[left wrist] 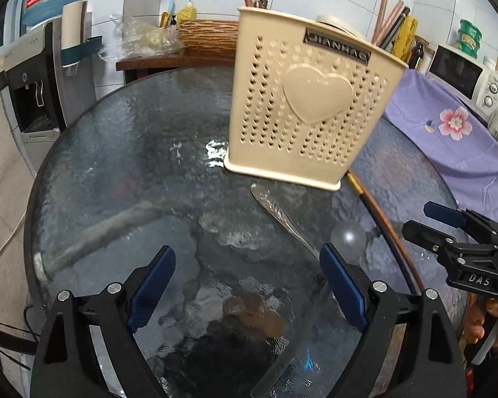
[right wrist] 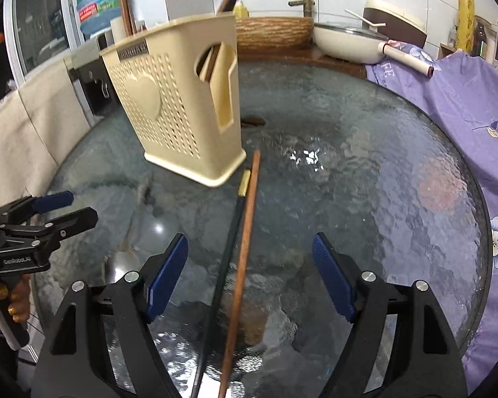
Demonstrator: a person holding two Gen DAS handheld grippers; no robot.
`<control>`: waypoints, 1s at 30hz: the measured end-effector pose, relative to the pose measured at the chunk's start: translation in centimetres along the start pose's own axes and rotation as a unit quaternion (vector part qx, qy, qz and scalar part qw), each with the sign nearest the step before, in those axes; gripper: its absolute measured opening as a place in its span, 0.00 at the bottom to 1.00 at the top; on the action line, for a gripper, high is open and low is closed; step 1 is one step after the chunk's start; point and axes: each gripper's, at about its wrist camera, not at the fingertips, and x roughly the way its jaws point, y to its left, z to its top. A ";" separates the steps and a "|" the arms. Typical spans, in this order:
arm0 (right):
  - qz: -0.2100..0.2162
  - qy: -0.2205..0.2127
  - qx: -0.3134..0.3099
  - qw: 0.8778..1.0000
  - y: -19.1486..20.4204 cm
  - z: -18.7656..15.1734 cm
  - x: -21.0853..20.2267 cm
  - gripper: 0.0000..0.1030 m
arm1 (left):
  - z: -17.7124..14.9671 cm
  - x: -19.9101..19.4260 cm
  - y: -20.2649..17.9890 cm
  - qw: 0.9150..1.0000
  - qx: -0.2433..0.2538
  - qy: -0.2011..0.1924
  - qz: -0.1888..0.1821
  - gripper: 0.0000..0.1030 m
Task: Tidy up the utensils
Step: 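Move the left tool to the silver spoon while the right tool reaches a wooden chopstick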
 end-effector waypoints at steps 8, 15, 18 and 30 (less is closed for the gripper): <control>-0.020 0.015 0.007 1.000 -0.5 0.0 1.0 0.70 | -0.2 0.7 -0.8 1.000 0.009 0.009 0.002 0.80; -0.018 0.033 0.011 0.999 -0.7 0.4 1.9 0.50 | -0.3 0.9 -1.1 1.000 0.013 0.015 -0.004 0.70; -0.018 0.038 0.012 0.999 -0.7 0.3 2.2 0.47 | -0.2 1.2 -1.0 1.000 0.007 0.020 -0.004 0.67; -0.015 0.053 0.025 0.998 -1.0 0.6 2.9 0.39 | -0.3 1.2 -1.0 1.000 0.003 0.024 -0.008 0.67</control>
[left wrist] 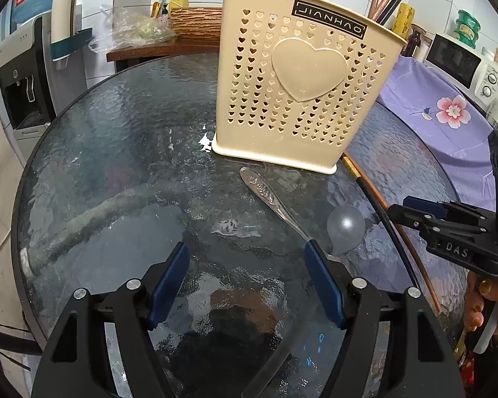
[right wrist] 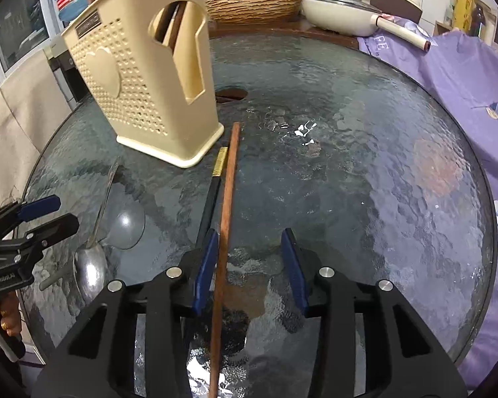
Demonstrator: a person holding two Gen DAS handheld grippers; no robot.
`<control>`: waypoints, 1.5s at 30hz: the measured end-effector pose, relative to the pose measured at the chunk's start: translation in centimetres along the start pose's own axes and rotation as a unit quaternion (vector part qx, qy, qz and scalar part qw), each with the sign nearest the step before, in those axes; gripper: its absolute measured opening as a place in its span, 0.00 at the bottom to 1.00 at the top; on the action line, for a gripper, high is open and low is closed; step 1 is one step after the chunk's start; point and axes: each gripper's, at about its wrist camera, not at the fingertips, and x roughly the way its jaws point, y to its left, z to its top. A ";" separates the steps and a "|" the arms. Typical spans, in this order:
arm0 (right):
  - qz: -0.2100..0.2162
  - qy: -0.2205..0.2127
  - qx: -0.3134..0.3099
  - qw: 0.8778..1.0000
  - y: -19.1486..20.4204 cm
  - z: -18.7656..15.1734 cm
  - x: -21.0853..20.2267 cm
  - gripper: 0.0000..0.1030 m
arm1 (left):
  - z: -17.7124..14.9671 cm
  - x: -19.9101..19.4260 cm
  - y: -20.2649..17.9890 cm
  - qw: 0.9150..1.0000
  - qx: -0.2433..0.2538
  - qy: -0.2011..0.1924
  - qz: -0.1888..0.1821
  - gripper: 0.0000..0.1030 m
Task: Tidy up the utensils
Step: 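Move the left tool to the silver spoon while the right tool reaches a wooden chopstick, then close the left tool on the spoon handle while the right tool grips the wooden chopstick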
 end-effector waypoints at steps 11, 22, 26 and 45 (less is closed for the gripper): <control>-0.029 0.007 -0.036 0.999 2.0 2.4 1.9 0.35 | 1.6 1.0 -0.1 1.000 0.001 0.012 0.007 0.64; -0.032 0.015 -0.035 0.999 2.2 5.2 3.9 0.25 | 4.5 3.6 -0.9 0.999 -0.008 0.040 0.012 0.58; -0.034 0.017 -0.044 0.998 2.6 5.5 4.1 0.21 | 5.2 4.7 -1.9 0.998 0.002 0.051 0.020 0.50; -0.024 0.030 -0.069 0.997 3.3 7.4 5.7 0.08 | 6.1 5.9 -3.5 0.998 0.000 0.053 0.024 0.16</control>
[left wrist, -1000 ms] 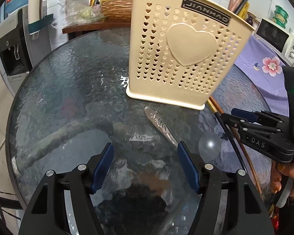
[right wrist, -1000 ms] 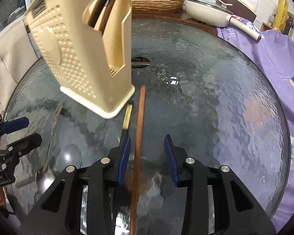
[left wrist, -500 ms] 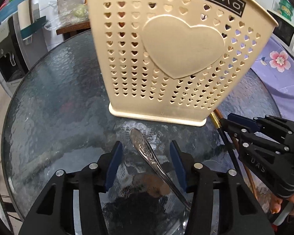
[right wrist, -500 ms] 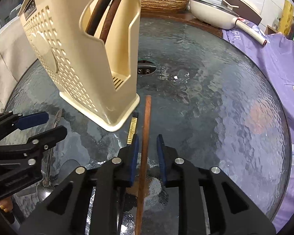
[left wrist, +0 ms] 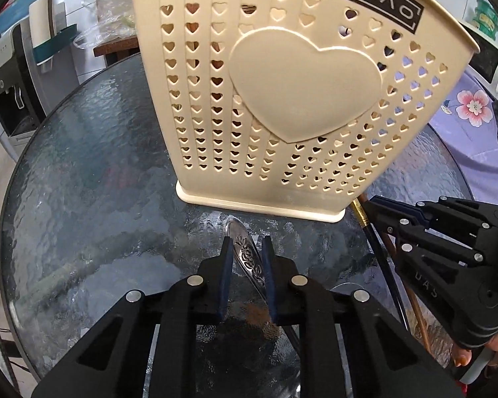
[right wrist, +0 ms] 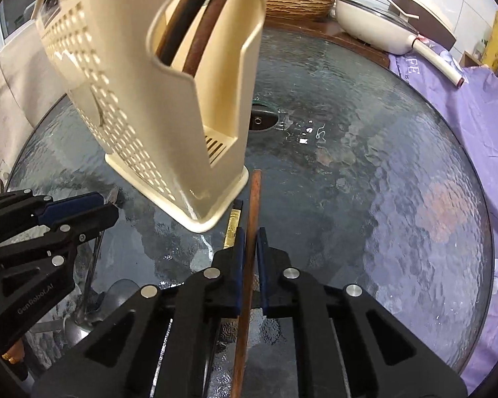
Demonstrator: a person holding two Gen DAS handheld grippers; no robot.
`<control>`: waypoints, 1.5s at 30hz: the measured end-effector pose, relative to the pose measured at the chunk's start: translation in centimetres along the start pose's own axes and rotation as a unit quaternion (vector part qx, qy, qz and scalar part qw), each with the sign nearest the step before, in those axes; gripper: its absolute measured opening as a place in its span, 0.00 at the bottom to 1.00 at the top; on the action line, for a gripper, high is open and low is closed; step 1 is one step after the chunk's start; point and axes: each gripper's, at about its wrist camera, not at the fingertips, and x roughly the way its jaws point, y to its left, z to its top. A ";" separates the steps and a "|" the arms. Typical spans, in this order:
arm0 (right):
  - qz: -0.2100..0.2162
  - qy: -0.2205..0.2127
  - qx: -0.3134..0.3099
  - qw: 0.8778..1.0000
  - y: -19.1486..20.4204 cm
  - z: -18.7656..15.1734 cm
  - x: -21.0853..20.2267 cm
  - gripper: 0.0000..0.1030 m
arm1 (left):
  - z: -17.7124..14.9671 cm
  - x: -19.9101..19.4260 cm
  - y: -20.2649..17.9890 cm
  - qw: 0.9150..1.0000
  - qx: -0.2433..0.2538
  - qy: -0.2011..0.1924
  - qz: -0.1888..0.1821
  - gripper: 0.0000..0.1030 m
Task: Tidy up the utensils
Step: 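Close the left tool on the spoon handle while the right tool grips the wooden chopstick, then lift the spoon and the chopstick upright and carry them over the holder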
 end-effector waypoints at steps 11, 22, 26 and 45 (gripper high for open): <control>0.015 -0.014 0.027 0.999 -1.1 -1.6 -0.7 0.07 | -0.7 -1.5 2.2 1.000 -0.013 -0.011 -0.016 0.00; 0.024 -0.018 0.048 0.998 -2.4 -2.3 -1.1 0.07 | -1.1 -3.3 3.0 1.000 -0.006 -0.026 -0.014 0.61; 0.023 -0.017 0.047 0.998 -2.4 -2.7 -0.9 0.07 | -1.3 -2.6 1.8 1.000 0.010 -0.017 0.001 0.54; 0.033 -0.036 0.057 0.997 -2.3 -3.8 -2.3 0.07 | -1.5 -1.3 0.0 1.000 0.012 -0.018 0.011 0.13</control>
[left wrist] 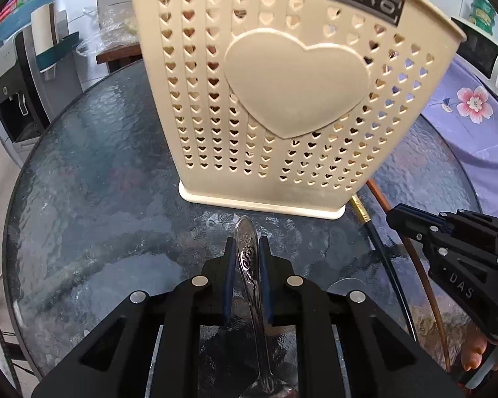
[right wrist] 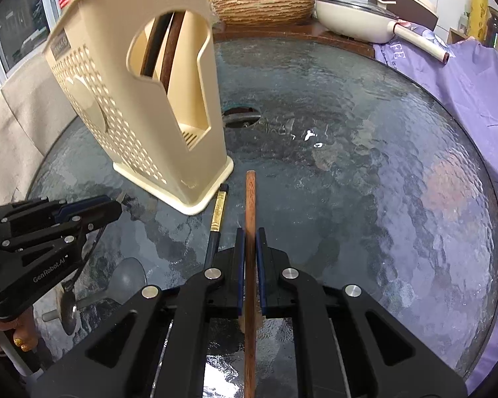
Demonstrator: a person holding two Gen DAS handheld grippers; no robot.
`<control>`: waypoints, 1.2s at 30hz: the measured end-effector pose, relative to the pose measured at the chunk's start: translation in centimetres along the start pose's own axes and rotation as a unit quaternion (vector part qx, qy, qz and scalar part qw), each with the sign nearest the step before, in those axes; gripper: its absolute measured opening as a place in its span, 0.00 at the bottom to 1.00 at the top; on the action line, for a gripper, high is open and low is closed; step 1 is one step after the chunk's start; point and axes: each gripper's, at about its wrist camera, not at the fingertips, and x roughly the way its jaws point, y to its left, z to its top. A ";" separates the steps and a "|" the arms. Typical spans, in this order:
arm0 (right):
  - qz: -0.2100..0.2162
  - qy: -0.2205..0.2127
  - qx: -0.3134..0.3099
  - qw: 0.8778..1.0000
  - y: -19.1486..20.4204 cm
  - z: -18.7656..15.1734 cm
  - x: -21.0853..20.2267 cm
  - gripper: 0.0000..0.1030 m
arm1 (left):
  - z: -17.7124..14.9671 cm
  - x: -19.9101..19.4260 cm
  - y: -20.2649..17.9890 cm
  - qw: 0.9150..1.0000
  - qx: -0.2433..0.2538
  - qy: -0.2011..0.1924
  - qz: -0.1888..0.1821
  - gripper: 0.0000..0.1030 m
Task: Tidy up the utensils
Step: 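Lift the spoon and the chopstick upright and carry them over the holder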
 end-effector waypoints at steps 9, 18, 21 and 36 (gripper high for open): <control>0.048 -0.049 0.029 0.997 -1.2 -0.1 -4.5 0.07 | -0.3 -5.5 1.1 0.997 -0.009 -0.051 -0.051 0.01; 0.060 -0.076 0.031 0.995 -1.2 -0.6 -7.6 0.07 | -0.5 -7.9 1.7 0.995 -0.010 -0.070 -0.070 0.01; 0.072 -0.080 0.037 0.993 -1.5 -0.6 -8.4 0.07 | -0.4 -9.0 2.1 0.993 -0.015 -0.077 -0.084 0.01; 0.122 -0.124 0.029 0.984 -0.1 0.1 -15.5 0.07 | -0.6 -15.4 1.8 0.984 0.007 -0.146 -0.102 0.00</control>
